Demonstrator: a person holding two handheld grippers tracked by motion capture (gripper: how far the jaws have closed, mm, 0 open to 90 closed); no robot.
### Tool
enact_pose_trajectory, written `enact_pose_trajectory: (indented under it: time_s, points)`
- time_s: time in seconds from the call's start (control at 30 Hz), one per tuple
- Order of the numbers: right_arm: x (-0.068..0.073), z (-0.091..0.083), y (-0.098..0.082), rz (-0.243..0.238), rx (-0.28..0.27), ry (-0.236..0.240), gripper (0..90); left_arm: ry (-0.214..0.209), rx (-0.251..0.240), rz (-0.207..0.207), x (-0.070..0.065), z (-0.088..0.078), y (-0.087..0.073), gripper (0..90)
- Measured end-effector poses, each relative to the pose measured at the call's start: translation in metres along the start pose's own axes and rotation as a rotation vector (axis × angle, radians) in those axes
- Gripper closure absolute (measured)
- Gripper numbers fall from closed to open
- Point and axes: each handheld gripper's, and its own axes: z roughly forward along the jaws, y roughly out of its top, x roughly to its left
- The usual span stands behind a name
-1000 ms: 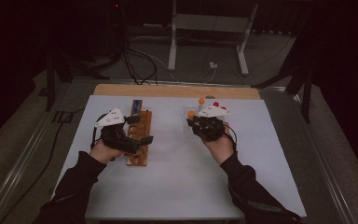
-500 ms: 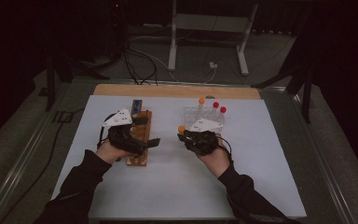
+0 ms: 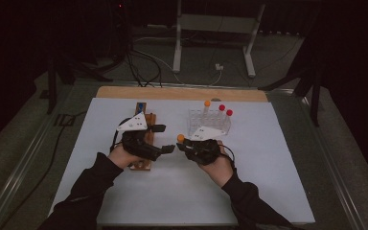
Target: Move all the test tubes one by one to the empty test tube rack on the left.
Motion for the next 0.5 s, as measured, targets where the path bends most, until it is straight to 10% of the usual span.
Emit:
enact_pose_trajectory:
  time_s: [0.5]
  points:
    - [0.004,0.0,0.001,-0.006,-0.005,0.023,74.9,0.0,0.032,0.048,-0.003,0.017,0.001,59.0]
